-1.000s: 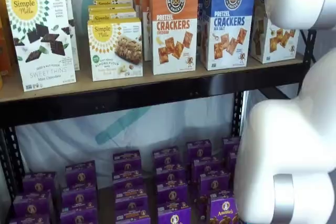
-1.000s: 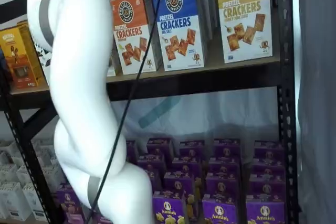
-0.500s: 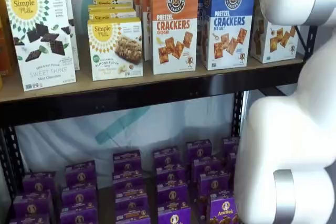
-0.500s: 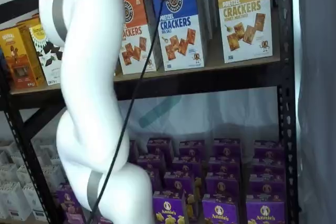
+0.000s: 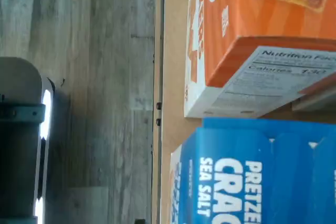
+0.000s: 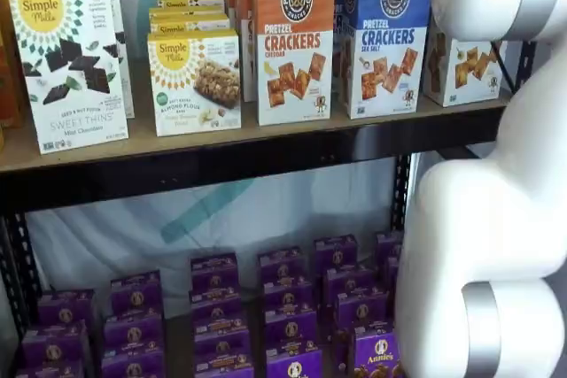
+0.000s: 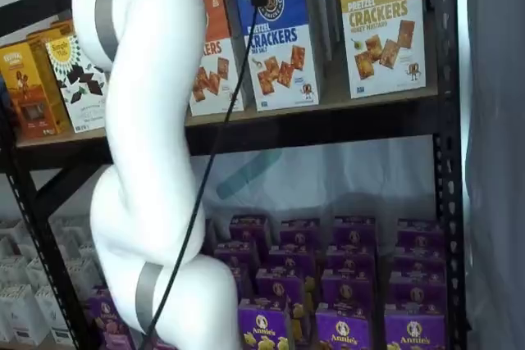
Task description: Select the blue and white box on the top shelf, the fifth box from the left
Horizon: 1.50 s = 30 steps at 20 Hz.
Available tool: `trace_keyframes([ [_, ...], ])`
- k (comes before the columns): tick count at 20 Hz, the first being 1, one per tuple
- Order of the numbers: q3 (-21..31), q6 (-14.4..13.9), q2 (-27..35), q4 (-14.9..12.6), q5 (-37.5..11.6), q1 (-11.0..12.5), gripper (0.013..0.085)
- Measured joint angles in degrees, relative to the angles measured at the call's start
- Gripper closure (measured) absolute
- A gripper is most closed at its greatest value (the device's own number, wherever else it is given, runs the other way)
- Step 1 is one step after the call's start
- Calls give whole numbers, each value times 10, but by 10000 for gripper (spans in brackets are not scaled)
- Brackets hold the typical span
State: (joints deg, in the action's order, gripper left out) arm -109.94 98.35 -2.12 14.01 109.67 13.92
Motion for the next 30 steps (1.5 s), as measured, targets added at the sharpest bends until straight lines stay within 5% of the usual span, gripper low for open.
trace_keyframes([
  [12,26,0,-13,-17,-16,-9,130],
  [19,34,1,-19,-16,-20,-9,330],
  [25,41,1,-25,-16,-24,-9,330],
  [30,50,1,-32,-18,-28,-10,410],
])
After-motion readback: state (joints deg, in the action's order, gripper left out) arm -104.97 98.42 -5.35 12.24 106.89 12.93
